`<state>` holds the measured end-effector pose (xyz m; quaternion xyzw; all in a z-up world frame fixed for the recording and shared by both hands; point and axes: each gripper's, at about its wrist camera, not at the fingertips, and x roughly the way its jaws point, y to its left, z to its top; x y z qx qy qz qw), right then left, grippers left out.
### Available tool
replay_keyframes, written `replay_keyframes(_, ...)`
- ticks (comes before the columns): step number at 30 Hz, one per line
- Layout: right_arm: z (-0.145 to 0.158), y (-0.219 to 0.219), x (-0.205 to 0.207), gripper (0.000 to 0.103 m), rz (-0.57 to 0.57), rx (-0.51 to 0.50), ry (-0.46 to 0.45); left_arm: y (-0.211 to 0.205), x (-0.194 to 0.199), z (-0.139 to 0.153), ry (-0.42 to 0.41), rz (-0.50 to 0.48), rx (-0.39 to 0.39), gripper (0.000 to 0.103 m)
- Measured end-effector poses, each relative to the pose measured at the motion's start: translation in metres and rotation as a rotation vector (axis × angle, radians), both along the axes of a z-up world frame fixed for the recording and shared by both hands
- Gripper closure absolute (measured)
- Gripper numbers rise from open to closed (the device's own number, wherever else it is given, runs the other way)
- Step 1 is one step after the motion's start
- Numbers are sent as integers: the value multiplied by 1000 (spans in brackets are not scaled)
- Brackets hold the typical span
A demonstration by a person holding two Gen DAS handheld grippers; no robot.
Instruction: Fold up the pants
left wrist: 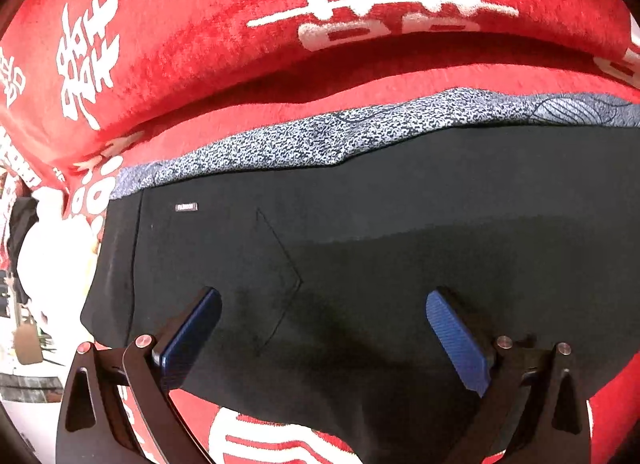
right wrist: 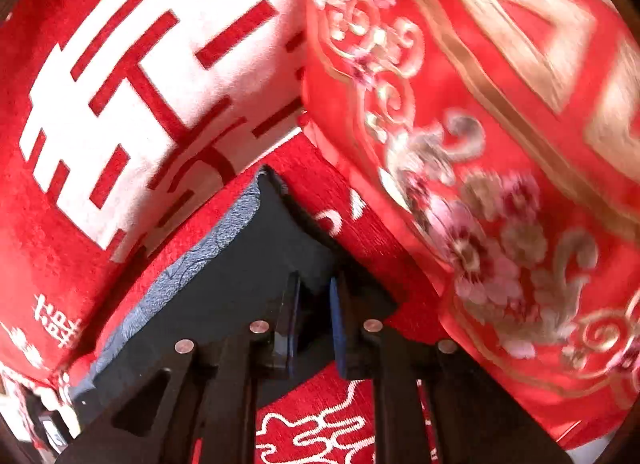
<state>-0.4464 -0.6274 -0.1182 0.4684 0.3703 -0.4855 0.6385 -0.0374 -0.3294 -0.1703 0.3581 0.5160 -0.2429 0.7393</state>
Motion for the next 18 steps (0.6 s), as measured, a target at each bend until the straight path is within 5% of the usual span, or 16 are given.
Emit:
replay_keyframes(5, -35, 1, -8, 86, -18, 126, 75, -2, -3, 5, -2, -16, 35, 0)
replay_keyframes(7, -30, 6, -8, 75, -2, 101, 135, -3, -2, 14, -6, -20, 33, 0)
replay_keyframes(10, 1, 16, 5, 75, 15, -12, 172, -5, 14, 30, -25, 13, -37, 0)
replay_keyframes(15, 4, 28, 95, 69, 304, -21, 52, -29, 33, 15, -7, 81, -53, 0)
replay_keyframes(18, -20, 46, 156, 51, 452, 15, 35, -39, 28, -9, -26, 54, -21, 0)
